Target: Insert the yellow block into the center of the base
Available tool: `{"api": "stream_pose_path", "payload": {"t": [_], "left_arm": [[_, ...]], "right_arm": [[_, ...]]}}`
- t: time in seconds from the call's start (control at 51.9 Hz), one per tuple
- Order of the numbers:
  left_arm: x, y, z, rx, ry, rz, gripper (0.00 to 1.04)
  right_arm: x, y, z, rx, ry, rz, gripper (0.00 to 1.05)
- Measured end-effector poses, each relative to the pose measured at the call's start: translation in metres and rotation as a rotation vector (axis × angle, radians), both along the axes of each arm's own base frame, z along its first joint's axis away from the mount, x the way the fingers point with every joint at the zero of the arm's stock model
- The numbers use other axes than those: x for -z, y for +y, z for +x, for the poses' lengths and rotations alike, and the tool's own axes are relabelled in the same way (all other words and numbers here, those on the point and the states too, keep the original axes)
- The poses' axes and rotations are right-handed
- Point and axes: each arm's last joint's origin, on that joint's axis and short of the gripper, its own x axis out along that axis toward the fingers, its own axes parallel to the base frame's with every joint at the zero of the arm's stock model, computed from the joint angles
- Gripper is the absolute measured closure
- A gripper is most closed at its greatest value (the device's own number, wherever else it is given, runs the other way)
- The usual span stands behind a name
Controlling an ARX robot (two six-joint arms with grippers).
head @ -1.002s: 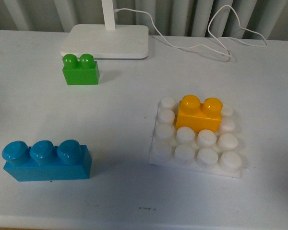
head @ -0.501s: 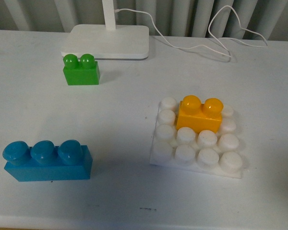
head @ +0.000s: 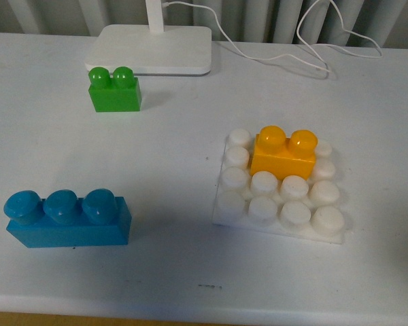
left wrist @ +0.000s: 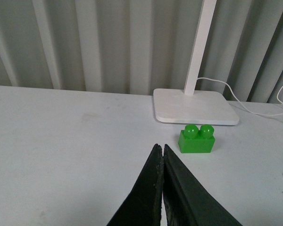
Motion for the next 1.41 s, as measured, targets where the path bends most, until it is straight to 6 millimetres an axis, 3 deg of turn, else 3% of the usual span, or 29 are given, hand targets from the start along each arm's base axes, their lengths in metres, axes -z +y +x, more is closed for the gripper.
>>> {"api": "stream_pose_path", "payload": {"t": [1.002,1.214,1.349,1.407], "left_arm": [[0.003,0.000,-0.023,0.000,0.005,-0.001,1.00],[0.003,0.000,-0.023,0.000,0.005,-0.002,0.67],[0.003,0.000,-0.023,0.000,0.004,-0.002,0.31],[0.003,0.000,-0.023,0.000,0.004,-0.002,0.21]], "right_arm": [[0.000,0.000,0.000,0.000,0.000,0.000,0.09],[0.000,0.000,0.000,0.000,0.000,0.000,0.09],[0.000,0.000,0.000,0.000,0.000,0.000,0.09],[0.000,0.000,0.000,0.000,0.000,0.000,0.09]]}}
